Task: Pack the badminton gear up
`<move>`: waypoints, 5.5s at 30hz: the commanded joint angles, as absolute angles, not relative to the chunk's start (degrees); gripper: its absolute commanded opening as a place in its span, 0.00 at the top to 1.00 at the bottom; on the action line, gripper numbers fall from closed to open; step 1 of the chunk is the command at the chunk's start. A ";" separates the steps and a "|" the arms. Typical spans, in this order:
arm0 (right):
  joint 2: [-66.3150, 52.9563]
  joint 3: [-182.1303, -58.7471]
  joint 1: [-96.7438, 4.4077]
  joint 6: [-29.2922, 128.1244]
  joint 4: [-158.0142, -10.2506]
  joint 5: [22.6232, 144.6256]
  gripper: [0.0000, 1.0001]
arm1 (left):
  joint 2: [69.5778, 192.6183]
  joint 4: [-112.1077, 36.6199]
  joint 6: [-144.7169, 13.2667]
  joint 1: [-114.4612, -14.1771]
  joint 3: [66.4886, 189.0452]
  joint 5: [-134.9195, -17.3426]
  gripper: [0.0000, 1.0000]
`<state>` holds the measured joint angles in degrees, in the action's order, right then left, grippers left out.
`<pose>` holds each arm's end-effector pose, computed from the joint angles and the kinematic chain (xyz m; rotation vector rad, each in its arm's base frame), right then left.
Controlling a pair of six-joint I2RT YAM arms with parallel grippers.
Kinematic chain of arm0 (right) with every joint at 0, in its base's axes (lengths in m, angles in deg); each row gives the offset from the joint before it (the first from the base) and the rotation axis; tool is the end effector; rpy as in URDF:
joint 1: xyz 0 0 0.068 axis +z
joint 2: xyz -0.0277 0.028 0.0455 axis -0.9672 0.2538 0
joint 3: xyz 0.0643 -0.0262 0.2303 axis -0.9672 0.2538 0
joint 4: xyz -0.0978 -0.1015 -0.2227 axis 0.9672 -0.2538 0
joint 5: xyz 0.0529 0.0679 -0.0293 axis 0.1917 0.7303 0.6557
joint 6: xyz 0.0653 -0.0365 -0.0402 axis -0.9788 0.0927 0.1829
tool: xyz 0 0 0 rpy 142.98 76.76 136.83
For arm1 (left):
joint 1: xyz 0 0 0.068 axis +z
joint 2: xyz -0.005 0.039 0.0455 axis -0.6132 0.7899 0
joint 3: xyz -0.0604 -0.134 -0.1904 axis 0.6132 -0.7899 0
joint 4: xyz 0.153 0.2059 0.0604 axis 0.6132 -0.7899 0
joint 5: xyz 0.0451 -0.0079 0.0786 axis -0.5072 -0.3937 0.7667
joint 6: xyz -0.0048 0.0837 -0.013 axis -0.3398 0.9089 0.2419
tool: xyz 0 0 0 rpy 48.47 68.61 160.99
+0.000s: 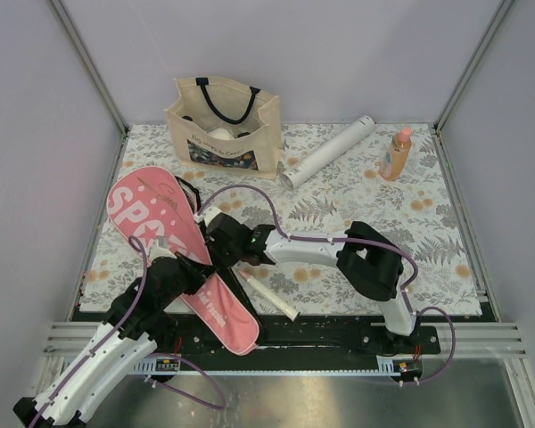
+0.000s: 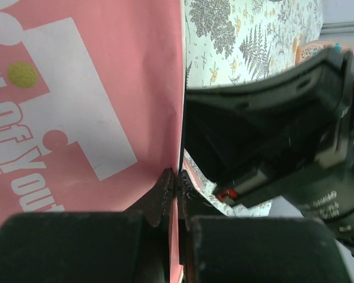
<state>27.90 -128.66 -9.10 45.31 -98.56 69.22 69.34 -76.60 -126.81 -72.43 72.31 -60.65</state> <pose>0.1949 0.4200 0.1340 -1.0805 2.1864 0.4887 0.1393 -0.0848 0.1589 -0.8262 2.1569 -0.9087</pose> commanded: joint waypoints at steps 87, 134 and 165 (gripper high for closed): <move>11.21 -88.23 -5.33 -1.17 -57.95 73.61 0.42 | 76.61 -64.27 -132.20 -72.45 68.60 -59.70 0.65; 22.97 -112.65 -15.79 15.53 -77.55 84.87 0.21 | 94.81 -76.41 -108.46 -57.42 90.41 -44.66 0.36; 11.14 -118.01 -17.46 47.94 -100.82 86.46 1.00 | 98.85 -76.50 -112.42 -54.87 103.66 -41.68 0.35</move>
